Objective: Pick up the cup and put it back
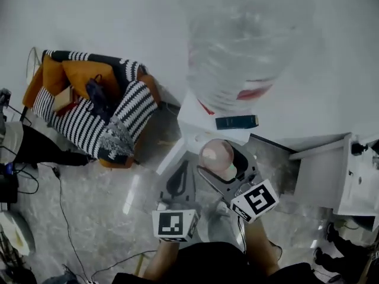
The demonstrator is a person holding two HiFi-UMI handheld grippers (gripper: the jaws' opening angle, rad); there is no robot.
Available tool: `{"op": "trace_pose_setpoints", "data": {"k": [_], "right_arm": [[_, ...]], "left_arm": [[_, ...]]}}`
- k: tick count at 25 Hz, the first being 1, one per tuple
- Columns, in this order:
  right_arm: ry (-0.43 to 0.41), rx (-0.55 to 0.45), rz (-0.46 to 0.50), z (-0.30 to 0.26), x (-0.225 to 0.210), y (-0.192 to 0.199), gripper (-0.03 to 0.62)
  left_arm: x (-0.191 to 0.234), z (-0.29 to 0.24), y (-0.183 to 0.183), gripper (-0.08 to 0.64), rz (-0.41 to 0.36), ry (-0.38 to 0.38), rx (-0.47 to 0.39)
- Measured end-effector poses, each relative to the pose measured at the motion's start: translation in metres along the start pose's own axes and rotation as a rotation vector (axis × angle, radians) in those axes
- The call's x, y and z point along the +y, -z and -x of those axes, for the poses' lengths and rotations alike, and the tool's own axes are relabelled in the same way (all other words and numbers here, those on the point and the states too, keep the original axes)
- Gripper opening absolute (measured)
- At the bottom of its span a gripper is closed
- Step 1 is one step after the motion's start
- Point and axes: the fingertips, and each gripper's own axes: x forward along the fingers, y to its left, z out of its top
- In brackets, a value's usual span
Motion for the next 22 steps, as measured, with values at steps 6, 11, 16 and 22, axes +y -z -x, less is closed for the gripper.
{"op": "trace_pose_setpoints", "data": {"k": [6, 11, 16, 22], "right_arm": [[-0.159, -0.001, -0.099, 0.036, 0.018, -0.064, 0.382], [-0.117, 0.047, -0.03, 0.055, 0.02, -0.081, 0.382], [-0.006, 0.009, 0.043, 0.079, 0.022, -0.093, 0.382], [0.06, 0.03, 0.116, 0.083, 0.024, -0.082, 0.382]], "left_arm": [[-0.036, 0.018, -0.071, 0.012, -0.099, 0.068, -0.103], [-0.052, 0.028, -0.098, 0.012, -0.128, 0.096, -0.138], [-0.067, 0.037, -0.112, 0.012, -0.168, 0.124, -0.158], [-0.066, 0.046, -0.1, 0.012, -0.178, 0.117, -0.131]]}}
